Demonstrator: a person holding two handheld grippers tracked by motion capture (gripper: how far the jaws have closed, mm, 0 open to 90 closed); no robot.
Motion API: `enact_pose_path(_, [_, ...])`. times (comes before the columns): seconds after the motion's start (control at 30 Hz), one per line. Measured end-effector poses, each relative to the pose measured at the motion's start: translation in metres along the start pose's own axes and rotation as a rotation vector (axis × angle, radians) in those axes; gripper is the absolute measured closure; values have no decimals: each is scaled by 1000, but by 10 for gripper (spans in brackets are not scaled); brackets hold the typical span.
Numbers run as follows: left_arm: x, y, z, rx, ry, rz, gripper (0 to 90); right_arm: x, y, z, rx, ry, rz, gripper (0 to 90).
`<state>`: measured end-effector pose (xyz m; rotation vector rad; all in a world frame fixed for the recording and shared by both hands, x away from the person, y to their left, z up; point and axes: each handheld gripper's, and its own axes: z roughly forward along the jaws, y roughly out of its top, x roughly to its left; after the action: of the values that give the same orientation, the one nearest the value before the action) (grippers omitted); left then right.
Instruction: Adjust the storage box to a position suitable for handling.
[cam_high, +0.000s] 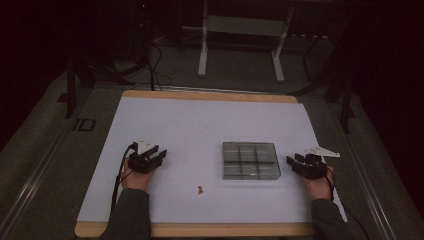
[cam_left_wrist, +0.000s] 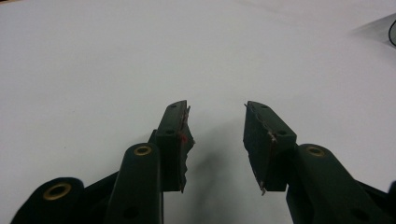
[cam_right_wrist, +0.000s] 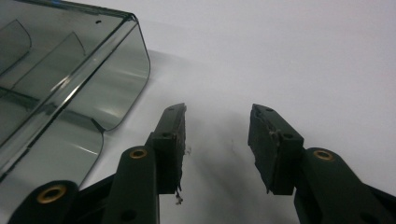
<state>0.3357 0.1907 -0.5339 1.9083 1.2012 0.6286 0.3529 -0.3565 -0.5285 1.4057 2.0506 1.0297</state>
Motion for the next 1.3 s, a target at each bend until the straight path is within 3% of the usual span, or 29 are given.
enact_pose_path(0.23, [0,0,-1,-12,-16,-16,608,4,2,0,-3,10,-17,589])
enact_pose_path(0.33, [0,1,0,-12,-30,-35,608,7,3,0,-5,20,-26,657])
enact_pose_path(0.8, [-2,1,-1,-3,-32,-18,593,13,5,0,-8,50,-18,749])
enact_pose_path(1.07, [-3,1,-1,2,-37,-13,589,20,9,0,-8,74,-22,878])
enact_pose_path(1.3, [-4,1,-1,3,-39,-14,586,27,11,3,-1,94,-39,896])
